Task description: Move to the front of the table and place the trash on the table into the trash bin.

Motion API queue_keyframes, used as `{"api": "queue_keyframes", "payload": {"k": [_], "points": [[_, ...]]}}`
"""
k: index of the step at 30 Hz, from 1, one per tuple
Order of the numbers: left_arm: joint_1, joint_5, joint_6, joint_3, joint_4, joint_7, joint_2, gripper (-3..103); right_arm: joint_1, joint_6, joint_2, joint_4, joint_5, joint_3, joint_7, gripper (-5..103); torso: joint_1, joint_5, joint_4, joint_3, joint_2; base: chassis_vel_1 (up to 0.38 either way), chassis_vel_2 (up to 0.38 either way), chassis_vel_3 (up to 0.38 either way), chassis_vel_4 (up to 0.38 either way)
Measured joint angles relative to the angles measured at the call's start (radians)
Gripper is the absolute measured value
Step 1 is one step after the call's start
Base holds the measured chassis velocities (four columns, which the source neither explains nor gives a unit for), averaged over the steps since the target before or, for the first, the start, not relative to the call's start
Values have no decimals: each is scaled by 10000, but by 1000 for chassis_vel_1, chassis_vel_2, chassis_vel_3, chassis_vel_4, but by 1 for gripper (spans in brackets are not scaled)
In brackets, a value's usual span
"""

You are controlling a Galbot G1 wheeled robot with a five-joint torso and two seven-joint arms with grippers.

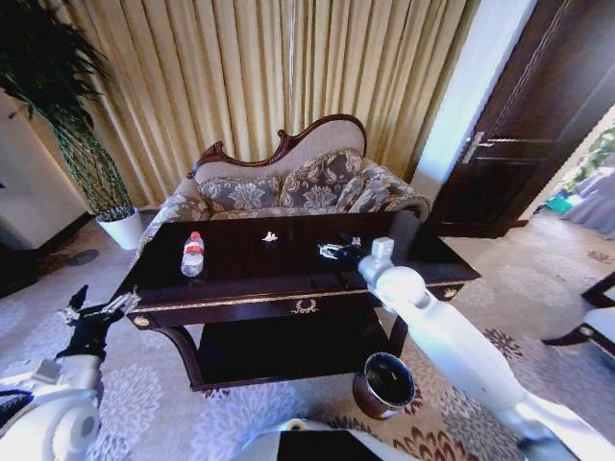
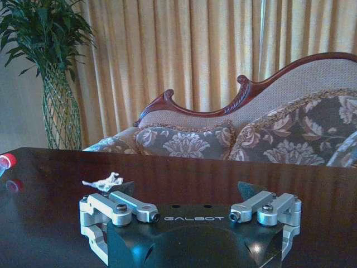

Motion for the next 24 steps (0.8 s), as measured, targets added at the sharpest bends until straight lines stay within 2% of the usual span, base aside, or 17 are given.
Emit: {"api": "queue_keyframes", "payload": {"k": [10,19,24], "points": [[62,17,-1,25,-134,-1,-199,100,2181,-267,502,-1308,863,-1608,307,100,0,-1,-2,0,0,0,0,0,0],[145,23,4,-18,-234,-8,-155,100,2939,-322,850,-1882,1446,-2377,415,100,0,0,-3,0,0,0,0,0,0],[153,34,26,32,-303,-18,-184,100,3351,-430,1376,-2330,1668,-2920,628,100,0,-1,-3,-1,0,0,0,0,0]]}}
